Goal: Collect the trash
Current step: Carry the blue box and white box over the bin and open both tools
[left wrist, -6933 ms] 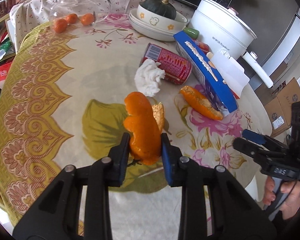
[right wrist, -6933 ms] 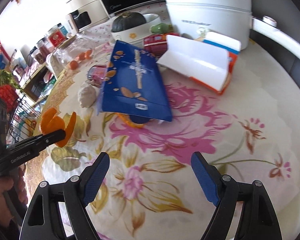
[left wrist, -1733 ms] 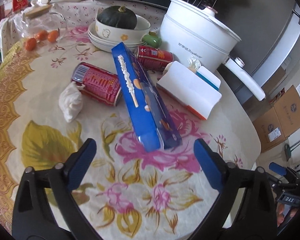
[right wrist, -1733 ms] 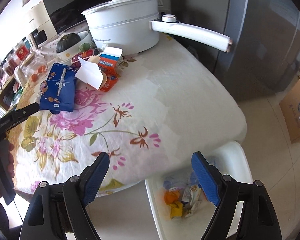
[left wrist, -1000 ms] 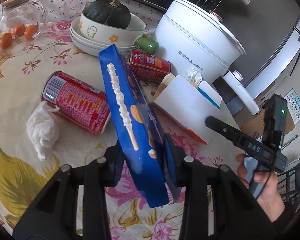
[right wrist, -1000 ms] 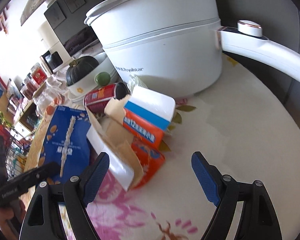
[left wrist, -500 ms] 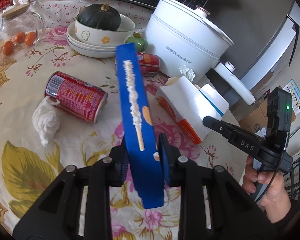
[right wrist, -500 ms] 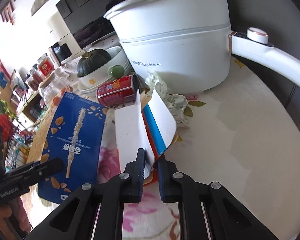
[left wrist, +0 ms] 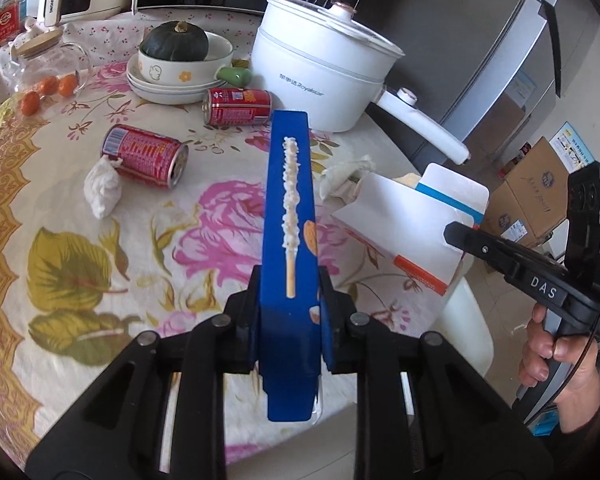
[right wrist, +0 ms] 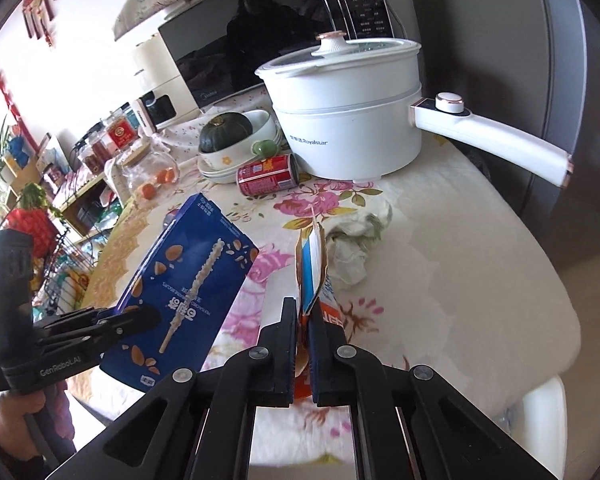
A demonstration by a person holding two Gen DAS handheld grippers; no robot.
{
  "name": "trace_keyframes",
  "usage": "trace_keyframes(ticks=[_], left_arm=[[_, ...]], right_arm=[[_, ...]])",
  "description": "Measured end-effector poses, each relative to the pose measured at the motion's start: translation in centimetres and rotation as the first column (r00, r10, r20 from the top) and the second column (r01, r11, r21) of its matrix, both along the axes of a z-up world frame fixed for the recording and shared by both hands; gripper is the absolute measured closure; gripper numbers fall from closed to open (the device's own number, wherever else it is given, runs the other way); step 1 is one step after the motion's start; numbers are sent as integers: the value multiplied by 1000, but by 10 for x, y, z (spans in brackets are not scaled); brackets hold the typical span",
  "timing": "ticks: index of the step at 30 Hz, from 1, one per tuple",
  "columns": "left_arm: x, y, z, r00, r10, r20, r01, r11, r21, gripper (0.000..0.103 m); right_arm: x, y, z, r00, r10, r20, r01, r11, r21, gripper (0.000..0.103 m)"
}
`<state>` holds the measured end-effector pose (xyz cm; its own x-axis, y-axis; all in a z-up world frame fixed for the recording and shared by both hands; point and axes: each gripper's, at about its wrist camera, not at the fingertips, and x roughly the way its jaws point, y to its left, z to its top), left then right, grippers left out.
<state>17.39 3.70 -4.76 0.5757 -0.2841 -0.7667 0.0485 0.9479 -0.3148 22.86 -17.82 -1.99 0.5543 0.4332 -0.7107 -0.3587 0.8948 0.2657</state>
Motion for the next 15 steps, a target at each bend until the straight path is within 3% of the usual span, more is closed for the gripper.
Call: trace_keyframes(ticks=[15], left_arm=[[-60, -24, 0, 999, -30, 10, 31, 998, -46, 78]], right_arm=[[-85, -54, 17, 997, -77, 8, 77, 997, -1, 97]])
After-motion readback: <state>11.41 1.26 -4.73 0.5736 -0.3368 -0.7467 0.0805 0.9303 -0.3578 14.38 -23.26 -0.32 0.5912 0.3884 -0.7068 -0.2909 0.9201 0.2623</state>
